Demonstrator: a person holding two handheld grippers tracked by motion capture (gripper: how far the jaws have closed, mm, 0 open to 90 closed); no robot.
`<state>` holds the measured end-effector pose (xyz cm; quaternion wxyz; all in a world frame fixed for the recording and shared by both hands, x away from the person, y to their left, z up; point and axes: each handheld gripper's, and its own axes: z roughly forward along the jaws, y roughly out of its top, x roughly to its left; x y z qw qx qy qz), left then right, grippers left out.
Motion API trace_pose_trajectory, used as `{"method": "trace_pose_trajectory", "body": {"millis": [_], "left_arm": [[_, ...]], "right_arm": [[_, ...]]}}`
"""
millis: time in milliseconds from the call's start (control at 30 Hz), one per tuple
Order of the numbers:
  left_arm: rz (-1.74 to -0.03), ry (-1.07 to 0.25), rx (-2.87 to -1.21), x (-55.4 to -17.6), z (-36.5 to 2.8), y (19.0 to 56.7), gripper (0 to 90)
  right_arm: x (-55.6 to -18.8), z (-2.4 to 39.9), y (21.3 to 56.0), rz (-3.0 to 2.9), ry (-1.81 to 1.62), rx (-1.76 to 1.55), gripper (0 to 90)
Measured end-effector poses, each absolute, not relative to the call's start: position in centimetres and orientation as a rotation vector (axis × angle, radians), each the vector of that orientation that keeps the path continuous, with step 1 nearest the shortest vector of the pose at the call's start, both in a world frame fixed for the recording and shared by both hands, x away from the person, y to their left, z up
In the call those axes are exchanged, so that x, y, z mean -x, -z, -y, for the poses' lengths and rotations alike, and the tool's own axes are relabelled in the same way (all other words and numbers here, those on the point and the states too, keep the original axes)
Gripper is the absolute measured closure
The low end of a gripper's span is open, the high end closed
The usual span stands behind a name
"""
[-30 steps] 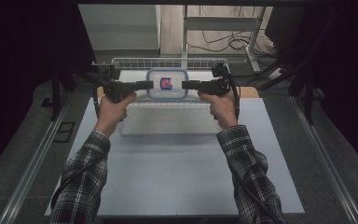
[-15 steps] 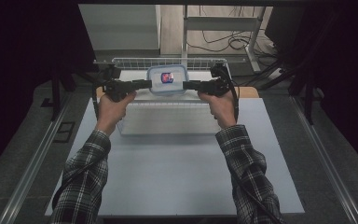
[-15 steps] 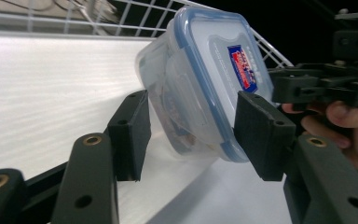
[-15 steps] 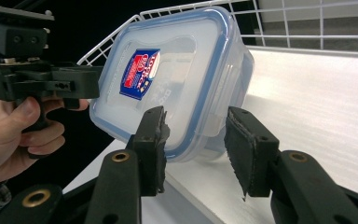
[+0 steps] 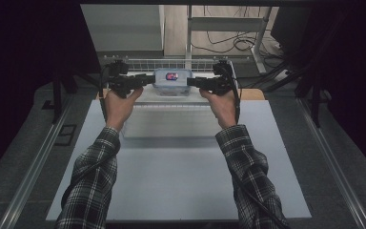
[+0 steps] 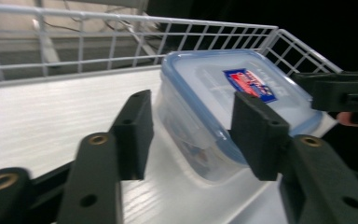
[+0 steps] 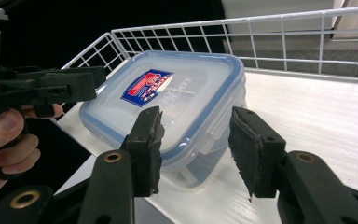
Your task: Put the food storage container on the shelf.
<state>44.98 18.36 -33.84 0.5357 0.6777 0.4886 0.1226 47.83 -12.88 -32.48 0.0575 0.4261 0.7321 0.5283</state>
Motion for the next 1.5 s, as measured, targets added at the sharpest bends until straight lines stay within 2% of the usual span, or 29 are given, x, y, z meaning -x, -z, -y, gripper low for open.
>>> {"method": "trace_pose_trajectory", "body": {"millis": [67,167,333,600,867,1067,1500], "left_arm": [[-1.159,-0.322,-1.614,-44.7,-18.5,33.9,39.1],[-1.133,-0.301,-1.618,-44.4,-18.8,34.1,29.1],[-1.074,-0.327,-1.67,-43.5,-18.8,34.3,20.4],[-1.027,-0.375,-1.744,-41.7,-18.5,34.7,8.6],[-0.986,-0.333,-1.748,-40.0,-18.5,35.4,5.1],[-0.925,-0.389,-1.804,-38.7,-17.8,36.0,3.3],[-0.864,-0.412,-1.854,-36.1,-16.6,37.2,1.3]], "right_arm": [[-47.8,12.9,32.5,-2.21,-1.599,-1.294,47.7],[-47.7,13.2,32.7,-2.205,-1.617,-1.274,40.9],[-47.3,13.5,32.7,-2.213,-1.609,-1.231,28.5],[-46.4,13.6,33.2,-2.248,-1.551,-1.154,14.0],[-45.4,13.5,34.0,-2.286,-1.503,-1.097,3.7],[-44.3,13.3,34.1,-2.279,-1.515,-1.066,1.0],[-41.6,12.7,34.5,-2.29,-1.483,-1.004,0.0]]}}
